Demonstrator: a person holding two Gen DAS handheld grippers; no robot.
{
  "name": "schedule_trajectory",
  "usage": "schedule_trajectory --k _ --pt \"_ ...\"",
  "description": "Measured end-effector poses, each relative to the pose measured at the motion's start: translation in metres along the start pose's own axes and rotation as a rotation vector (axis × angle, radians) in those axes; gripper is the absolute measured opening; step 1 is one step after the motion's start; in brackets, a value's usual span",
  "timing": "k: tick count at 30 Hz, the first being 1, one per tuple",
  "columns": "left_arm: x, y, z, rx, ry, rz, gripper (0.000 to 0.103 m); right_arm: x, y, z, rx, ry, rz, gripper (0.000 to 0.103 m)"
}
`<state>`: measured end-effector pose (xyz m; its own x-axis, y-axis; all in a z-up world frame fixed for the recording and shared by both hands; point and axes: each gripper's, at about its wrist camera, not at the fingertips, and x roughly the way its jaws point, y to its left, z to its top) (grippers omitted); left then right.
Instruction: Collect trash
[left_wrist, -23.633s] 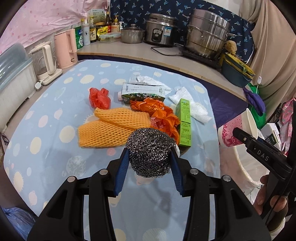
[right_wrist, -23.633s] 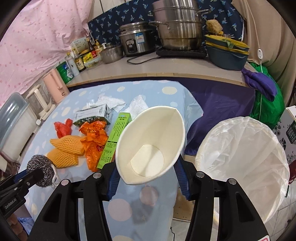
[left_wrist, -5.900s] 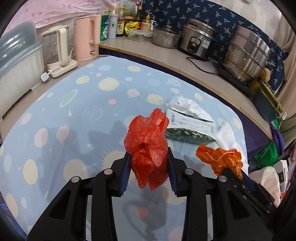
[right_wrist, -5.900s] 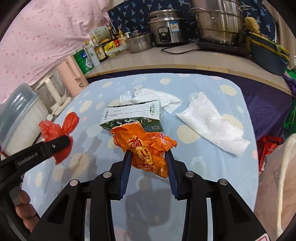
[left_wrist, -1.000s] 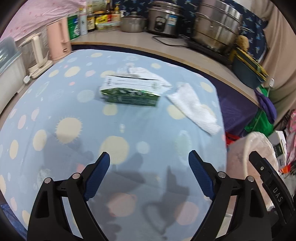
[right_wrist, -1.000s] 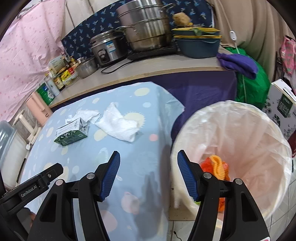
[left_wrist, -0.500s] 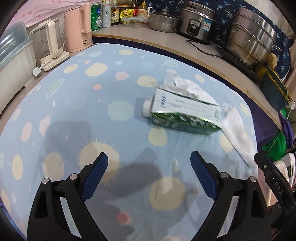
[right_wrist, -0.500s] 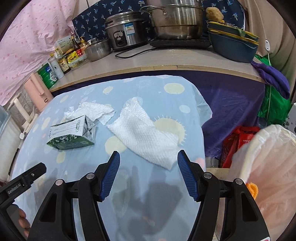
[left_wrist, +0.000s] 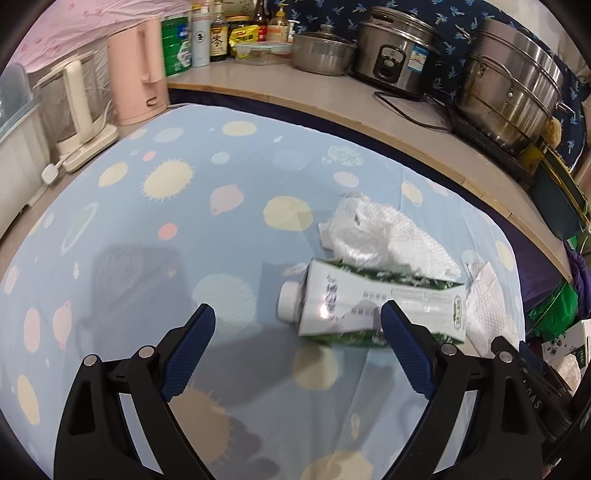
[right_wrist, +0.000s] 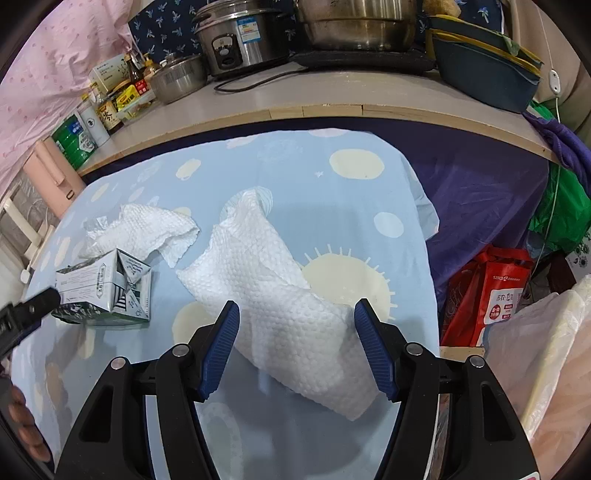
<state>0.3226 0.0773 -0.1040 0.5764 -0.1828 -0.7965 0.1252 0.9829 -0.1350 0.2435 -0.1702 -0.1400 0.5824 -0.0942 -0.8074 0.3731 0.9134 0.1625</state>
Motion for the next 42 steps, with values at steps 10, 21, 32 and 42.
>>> schedule_trajectory --k 10,21,32,42 --pt "0.008 -0.017 0.004 0.039 0.0 -0.09 0.07 -0.006 0.001 -0.007 -0.007 -0.004 0.022 0.018" --pt "-0.011 -0.042 -0.022 0.095 0.064 -0.19 0.046 -0.02 0.033 -0.003 -0.053 -0.027 0.118 0.013" --pt "-0.032 -0.063 -0.073 0.19 0.15 -0.27 0.047 -0.029 0.017 -0.018 0.001 -0.012 0.13 0.012" --pt "-0.055 -0.037 -0.063 0.156 0.075 -0.233 0.07 -0.04 0.012 -0.02 0.003 -0.031 0.138 0.012"
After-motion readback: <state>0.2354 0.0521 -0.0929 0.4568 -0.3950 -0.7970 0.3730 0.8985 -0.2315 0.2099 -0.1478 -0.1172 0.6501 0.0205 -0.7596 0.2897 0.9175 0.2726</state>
